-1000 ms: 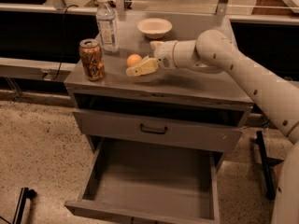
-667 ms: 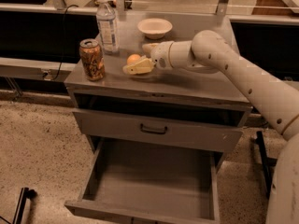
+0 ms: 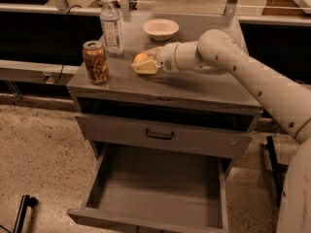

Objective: Place orange into middle drawer

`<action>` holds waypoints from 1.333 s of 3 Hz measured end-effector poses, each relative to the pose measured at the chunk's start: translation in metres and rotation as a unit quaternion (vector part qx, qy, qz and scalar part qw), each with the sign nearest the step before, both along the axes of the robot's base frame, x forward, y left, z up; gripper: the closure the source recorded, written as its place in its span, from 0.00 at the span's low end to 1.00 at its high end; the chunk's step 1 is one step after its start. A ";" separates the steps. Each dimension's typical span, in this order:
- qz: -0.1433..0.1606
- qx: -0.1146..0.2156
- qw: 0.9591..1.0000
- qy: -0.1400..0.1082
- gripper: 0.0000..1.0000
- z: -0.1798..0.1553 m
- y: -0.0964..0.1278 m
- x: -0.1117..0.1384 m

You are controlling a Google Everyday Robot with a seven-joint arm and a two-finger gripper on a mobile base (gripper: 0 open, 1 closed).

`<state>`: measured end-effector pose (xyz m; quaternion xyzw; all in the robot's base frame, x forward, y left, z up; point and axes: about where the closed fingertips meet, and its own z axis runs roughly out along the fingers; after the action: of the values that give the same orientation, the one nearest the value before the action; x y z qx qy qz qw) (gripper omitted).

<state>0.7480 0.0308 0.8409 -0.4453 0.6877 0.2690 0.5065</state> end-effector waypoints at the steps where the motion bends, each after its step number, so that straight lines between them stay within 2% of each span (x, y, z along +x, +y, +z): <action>1: -0.007 -0.010 1.000 0.000 0.90 0.007 -0.009 -0.002; 2: -0.008 0.000 1.000 -0.016 1.00 0.037 -0.022 -0.010; 3: -0.003 0.012 0.999 -0.033 1.00 0.081 -0.035 -0.043; 4: 0.015 0.011 0.999 -0.026 1.00 0.102 -0.059 -0.102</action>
Offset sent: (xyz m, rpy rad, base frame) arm -0.0227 -0.0520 0.0877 0.0393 -0.0862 -0.0294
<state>0.6461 -0.0284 0.9424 -0.4569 0.6647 0.2720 0.5248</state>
